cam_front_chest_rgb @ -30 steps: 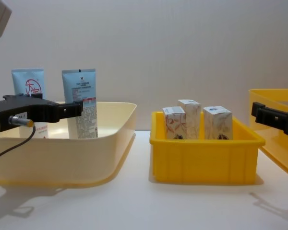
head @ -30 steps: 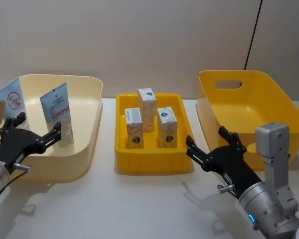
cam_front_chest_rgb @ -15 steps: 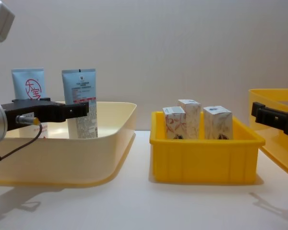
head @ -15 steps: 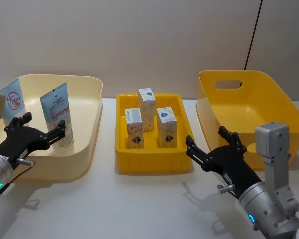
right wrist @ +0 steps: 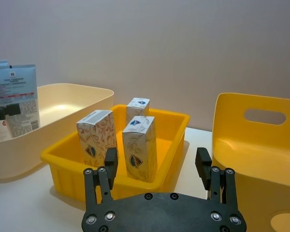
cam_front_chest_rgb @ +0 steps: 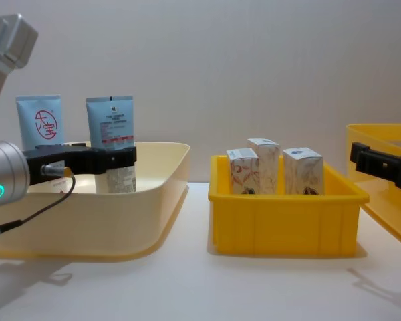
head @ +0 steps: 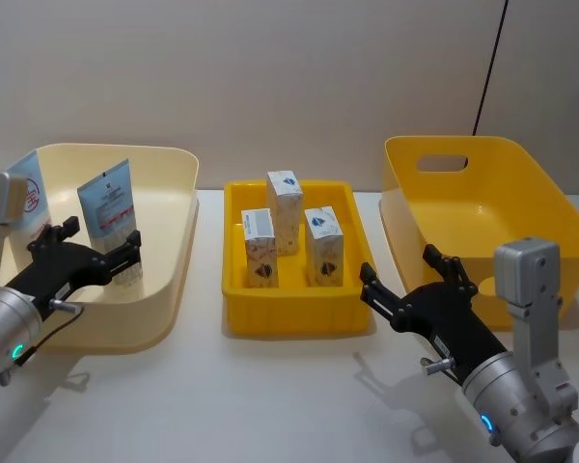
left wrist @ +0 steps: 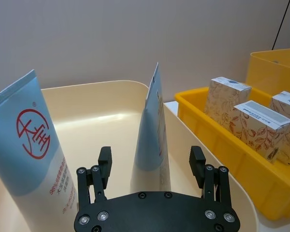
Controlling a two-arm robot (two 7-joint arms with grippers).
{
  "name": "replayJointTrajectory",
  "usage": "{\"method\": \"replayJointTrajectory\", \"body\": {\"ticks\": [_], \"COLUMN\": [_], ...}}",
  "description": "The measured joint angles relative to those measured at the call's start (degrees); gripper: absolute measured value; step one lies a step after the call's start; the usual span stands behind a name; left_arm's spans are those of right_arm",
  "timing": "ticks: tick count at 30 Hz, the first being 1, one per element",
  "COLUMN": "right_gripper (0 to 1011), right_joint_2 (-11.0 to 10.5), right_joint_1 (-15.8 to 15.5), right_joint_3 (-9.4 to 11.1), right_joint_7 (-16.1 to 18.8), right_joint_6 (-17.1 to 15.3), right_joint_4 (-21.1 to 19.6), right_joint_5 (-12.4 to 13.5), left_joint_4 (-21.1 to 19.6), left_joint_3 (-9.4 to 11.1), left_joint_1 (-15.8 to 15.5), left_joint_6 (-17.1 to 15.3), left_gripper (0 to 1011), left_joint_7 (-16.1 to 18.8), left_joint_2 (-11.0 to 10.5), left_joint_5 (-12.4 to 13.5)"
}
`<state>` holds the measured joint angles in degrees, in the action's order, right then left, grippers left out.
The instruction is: Bimanual collaborative sorting of washing and personal care products
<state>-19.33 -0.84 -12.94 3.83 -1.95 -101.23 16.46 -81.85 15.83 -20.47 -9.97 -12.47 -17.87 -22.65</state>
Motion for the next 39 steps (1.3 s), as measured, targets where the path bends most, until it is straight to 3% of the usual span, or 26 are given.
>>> {"method": "replayJointTrajectory", "body": {"ticks": [17, 28, 39], "right_gripper": [1001, 1001, 1001], "right_joint_2": [0.0, 0.0, 0.0], "right_joint_1": [0.0, 0.0, 0.0], "right_joint_3": [0.0, 0.0, 0.0], "right_joint_7": [0.0, 0.0, 0.0], "right_joint_6": [0.0, 0.0, 0.0], "right_joint_4": [0.0, 0.0, 0.0], "right_joint_5": [0.0, 0.0, 0.0], "left_joint_4": [7.81, 10.08, 11.22], "left_joint_3": [0.66, 0.53, 0.47], "left_joint_1": [-4.7, -6.05, -6.75], "left_joint_6": [1.73, 2.31, 2.6], "left_gripper": [1003, 994, 705], "left_joint_7": [-2.96, -4.13, -4.65], "left_joint_2": [2.44, 3.1, 3.42], "left_joint_5": [0.49, 0.48, 0.45]}}
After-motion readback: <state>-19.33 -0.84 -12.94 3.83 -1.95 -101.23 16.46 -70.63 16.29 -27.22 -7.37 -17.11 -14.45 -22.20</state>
